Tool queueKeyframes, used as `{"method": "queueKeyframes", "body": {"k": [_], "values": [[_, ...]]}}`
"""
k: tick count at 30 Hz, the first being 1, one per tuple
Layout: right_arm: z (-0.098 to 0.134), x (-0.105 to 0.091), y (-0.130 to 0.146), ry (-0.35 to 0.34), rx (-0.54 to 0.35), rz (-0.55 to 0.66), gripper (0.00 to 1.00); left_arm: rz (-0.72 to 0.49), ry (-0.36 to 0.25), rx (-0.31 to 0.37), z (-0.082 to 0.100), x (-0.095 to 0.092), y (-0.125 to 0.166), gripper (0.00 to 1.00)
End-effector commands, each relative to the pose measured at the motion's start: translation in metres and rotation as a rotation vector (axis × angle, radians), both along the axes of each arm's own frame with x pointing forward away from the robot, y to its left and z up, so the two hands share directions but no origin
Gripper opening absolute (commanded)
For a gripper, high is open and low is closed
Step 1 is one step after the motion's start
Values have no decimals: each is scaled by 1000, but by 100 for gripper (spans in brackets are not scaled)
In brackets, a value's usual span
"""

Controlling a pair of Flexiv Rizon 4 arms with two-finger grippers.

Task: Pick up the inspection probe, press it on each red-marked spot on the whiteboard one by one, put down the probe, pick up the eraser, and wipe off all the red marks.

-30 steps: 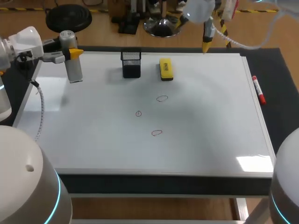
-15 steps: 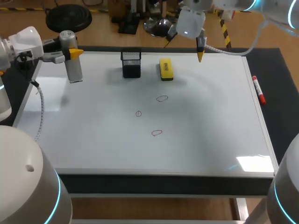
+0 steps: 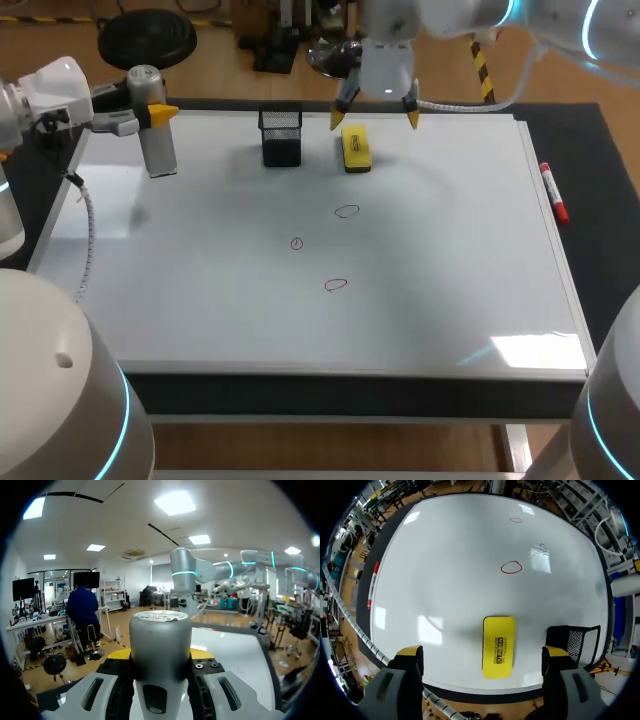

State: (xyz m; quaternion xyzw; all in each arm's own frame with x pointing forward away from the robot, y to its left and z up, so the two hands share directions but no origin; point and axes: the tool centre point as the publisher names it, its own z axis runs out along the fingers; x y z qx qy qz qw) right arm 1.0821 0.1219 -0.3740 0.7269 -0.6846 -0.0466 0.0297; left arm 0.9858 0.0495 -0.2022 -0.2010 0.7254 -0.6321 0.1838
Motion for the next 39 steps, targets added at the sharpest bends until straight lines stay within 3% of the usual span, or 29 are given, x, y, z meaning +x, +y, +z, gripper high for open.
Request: {"method": "queueKeyframes", "body": {"k": [1,21,39], "values": [[-3,1,5,-3,-64,8,100,4,-4,-1,0,-1,-1,0],[-22,6,17,-42,-24,-124,100,4,-4,-1,0,-1,-1,0],[-22,6,17,-42,-24,-124,100,4,-4,-1,0,-1,-1,0]]}}
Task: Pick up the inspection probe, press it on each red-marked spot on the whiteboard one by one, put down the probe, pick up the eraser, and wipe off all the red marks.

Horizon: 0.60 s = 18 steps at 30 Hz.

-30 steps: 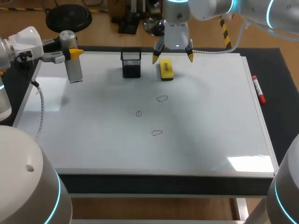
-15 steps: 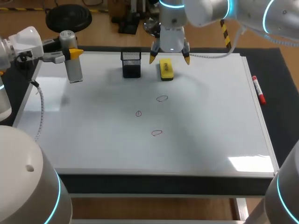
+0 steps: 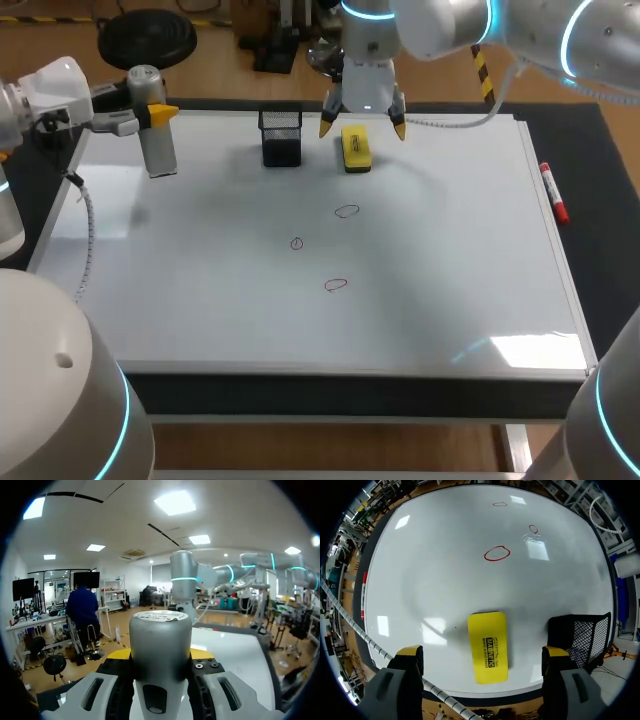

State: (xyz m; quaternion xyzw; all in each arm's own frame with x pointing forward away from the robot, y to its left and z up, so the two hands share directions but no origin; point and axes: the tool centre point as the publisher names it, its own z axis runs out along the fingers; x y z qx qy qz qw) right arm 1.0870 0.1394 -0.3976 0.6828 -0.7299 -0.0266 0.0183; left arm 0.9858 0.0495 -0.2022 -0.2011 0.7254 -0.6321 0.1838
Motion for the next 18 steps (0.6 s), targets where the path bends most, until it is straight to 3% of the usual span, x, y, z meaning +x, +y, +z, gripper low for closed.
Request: {"method": "queueKeyframes", "body": {"k": [1,8,18], "values": [[2,1,0,1,-6,2,100,4,-4,-1,0,-1,-1,0],[-1,1,1,3,-16,1,100,4,-4,-1,0,-1,-1,0],[-14,6,3,-49,-32,69,100,4,-4,-1,0,-1,-1,0]]}}
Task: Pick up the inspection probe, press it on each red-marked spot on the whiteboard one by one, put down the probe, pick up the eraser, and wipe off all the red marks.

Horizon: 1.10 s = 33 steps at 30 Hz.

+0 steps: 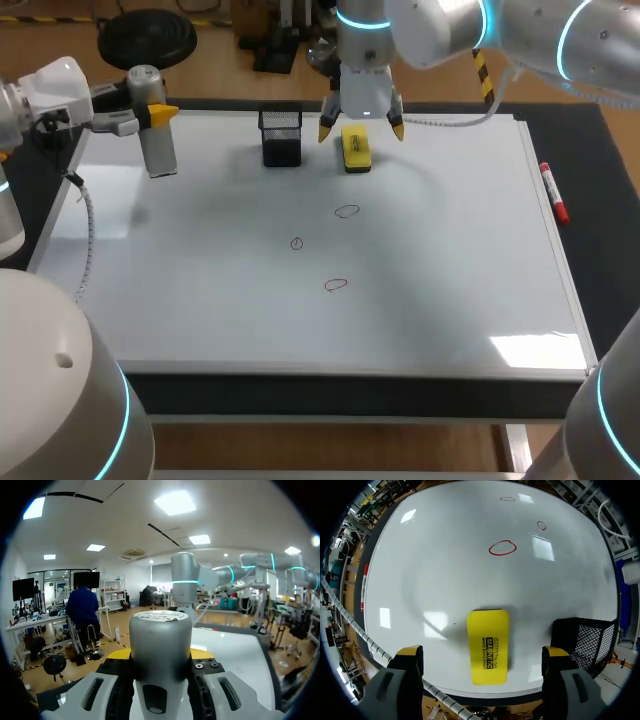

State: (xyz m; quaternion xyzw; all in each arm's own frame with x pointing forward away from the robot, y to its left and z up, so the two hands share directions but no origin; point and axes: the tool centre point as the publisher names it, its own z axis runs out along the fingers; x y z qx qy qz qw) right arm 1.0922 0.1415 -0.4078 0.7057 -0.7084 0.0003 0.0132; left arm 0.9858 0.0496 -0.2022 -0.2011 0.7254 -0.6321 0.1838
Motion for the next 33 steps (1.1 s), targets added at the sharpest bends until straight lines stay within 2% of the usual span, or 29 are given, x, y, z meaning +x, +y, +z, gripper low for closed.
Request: {"method": "queueKeyframes", "body": {"k": [1,8,21,22,23,24,25,33], "values": [[-4,1,1,-11,10,17,100,4,-4,-1,0,-1,-1,0],[-13,2,0,-4,38,25,100,4,-4,-1,0,-1,-1,0],[-17,4,-1,8,33,28,98,4,-4,-1,0,-1,-1,0],[-17,4,-1,8,31,30,76,4,-4,-1,0,-1,-1,0],[-17,4,0,8,30,33,45,4,-4,-1,0,-1,-1,0],[-17,4,0,10,29,32,20,4,-4,-1,0,-1,-1,0],[-17,4,0,11,28,31,0,4,-4,-1,0,-1,-1,0],[-8,3,-3,-4,14,13,0,4,-4,-1,0,-1,-1,0]]}}
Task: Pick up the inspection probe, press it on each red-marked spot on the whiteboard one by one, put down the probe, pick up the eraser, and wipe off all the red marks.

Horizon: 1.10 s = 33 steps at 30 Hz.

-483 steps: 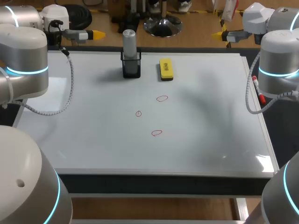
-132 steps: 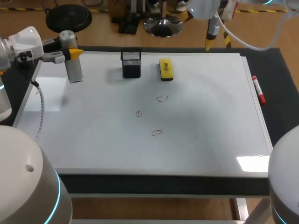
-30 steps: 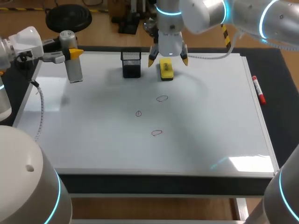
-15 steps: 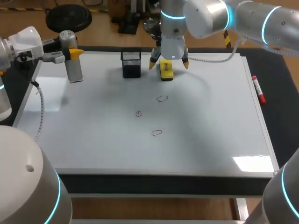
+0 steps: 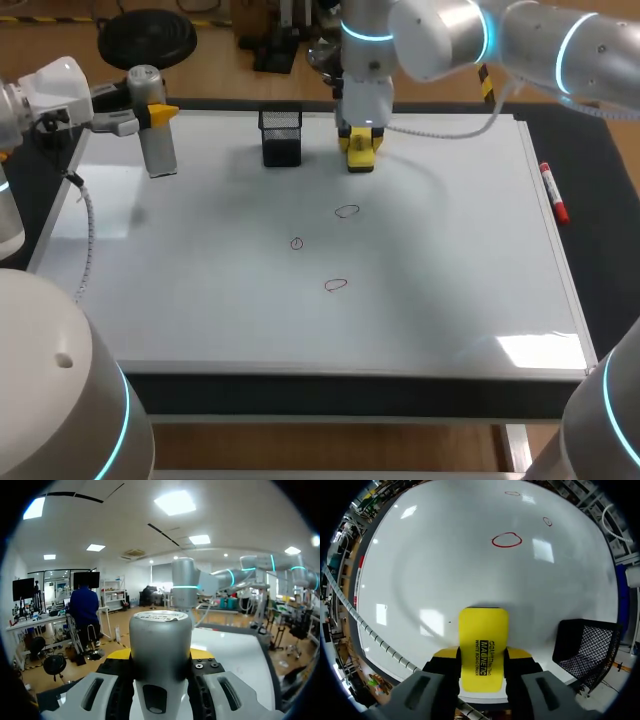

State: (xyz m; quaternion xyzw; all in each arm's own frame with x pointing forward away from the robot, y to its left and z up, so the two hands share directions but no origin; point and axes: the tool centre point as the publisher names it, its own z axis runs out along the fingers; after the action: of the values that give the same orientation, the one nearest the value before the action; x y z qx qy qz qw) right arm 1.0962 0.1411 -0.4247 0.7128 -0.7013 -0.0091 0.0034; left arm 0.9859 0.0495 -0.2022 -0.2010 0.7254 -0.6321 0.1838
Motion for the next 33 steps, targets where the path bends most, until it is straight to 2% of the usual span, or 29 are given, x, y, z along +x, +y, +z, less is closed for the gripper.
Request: {"method": "queueKeyframes", "body": {"k": [1,7,19,33], "values": [[9,-2,-4,-7,-13,-11,0,4,-4,-1,0,-1,-1,0],[13,-4,-27,-4,-7,-87,0,4,-4,-1,0,-1,-1,0],[21,-30,-96,-31,-1,-247,0,4,-4,-1,0,-1,-1,0],[26,-82,-180,-44,-10,-417,0,4,-4,-1,0,-1,-1,0]]}}
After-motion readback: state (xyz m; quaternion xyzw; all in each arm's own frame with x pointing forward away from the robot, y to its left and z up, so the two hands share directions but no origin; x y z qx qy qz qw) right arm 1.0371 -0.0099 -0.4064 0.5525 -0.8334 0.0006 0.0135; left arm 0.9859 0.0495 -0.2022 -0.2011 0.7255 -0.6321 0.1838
